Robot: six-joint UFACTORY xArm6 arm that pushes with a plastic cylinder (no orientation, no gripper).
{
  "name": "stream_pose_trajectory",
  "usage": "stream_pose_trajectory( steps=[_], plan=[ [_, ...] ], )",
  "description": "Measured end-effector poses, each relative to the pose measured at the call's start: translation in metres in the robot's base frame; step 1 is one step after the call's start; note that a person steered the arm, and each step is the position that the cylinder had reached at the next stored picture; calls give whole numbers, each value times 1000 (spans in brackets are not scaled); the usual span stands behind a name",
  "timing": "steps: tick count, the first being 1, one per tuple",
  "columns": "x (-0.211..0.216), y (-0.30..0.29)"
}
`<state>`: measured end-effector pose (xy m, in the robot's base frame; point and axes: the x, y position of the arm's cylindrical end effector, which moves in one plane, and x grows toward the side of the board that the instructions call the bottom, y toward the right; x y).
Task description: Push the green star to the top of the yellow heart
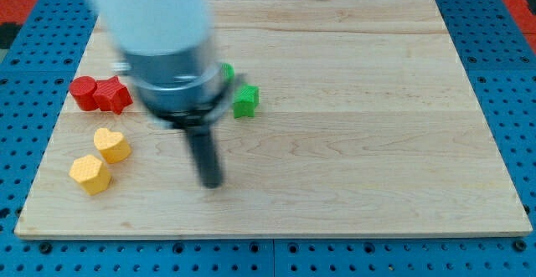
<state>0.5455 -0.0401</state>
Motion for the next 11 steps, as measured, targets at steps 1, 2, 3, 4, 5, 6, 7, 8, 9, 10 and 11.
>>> stream_pose_trajectory(
  steps=[1, 2, 3, 4, 5, 6, 7, 8, 9, 10, 11],
  plan=[
    [-21, 105],
    [-77, 137],
    [-125, 123],
    [-131, 61],
    [-129, 0],
    [-129, -63],
    [-108, -75],
    [-99, -120],
    [-112, -124],
    [-118, -123],
    [-160, -129]
  ],
)
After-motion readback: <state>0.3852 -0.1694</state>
